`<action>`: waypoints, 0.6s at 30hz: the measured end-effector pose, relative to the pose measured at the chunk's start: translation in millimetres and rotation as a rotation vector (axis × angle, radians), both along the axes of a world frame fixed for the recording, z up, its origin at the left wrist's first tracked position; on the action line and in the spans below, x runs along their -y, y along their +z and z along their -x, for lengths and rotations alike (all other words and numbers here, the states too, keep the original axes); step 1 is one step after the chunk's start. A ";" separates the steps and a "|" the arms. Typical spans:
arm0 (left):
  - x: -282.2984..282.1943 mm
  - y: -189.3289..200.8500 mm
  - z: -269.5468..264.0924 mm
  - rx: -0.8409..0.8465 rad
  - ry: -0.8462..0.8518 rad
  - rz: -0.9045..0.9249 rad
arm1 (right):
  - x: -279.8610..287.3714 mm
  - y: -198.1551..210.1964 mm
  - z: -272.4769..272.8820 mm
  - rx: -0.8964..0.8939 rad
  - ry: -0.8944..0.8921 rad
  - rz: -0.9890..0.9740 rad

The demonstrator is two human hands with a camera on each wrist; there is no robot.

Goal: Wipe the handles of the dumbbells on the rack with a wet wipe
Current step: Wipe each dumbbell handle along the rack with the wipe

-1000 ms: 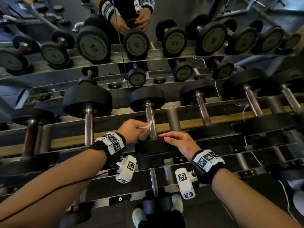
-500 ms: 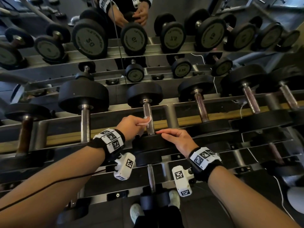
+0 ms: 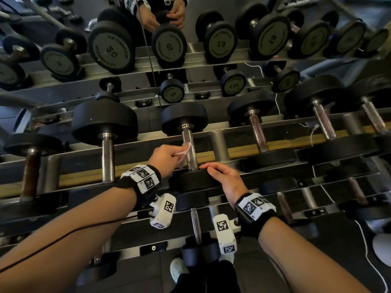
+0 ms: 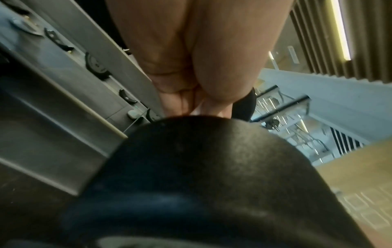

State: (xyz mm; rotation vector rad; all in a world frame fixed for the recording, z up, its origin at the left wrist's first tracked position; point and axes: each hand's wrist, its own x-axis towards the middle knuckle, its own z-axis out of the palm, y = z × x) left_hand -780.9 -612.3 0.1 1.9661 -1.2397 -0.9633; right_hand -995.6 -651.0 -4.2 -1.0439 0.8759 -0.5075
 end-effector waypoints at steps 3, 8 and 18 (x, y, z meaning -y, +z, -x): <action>-11.8 7.4 -8.1 0.072 -0.258 -0.148 | -0.1 2.4 -0.7 0.029 -0.007 -0.019; -4.9 30.3 -19.7 0.114 -0.038 0.069 | 0.9 5.3 -0.2 0.037 0.014 -0.010; 8.5 20.0 -4.3 0.428 -0.287 -0.076 | -0.4 -4.4 -0.1 0.000 0.003 0.014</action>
